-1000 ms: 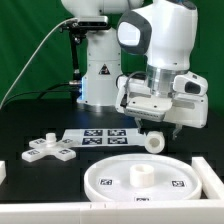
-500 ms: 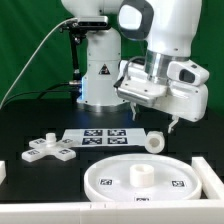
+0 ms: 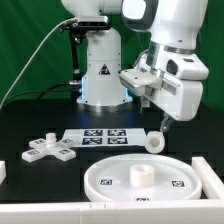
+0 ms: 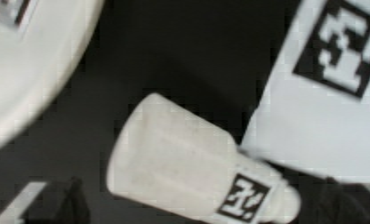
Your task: Assemble round table
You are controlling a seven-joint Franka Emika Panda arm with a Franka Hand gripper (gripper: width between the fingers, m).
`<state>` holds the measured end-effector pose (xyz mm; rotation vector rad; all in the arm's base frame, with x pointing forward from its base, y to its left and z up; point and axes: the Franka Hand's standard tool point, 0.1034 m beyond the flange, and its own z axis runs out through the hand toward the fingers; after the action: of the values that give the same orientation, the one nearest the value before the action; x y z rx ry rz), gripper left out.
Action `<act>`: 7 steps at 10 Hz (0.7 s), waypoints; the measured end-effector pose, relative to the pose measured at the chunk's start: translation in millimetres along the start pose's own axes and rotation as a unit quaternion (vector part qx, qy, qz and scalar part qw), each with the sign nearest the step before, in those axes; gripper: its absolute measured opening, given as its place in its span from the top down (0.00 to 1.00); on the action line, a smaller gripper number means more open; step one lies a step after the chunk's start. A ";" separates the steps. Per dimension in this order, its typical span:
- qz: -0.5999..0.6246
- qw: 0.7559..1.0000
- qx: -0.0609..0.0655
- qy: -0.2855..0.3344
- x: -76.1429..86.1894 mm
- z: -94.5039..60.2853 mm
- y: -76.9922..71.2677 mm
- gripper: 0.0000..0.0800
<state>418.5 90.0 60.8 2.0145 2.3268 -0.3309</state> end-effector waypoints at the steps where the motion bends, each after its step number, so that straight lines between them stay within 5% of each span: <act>1: 0.010 1.000 0.000 0.001 -0.2 0.3 -0.3 0.19; 5: 0.166 0.986 0.001 0.001 0.1 0.5 -0.3 0.19; 7: 0.329 0.944 -0.002 0.011 0.6 -5.6 8.4 0.19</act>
Offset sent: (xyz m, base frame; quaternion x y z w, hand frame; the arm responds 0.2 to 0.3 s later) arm 0.0000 0.0000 0.0000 0.0000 0.0000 0.1938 0.9810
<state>427.2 92.8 65.0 2.6273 1.5088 -0.2585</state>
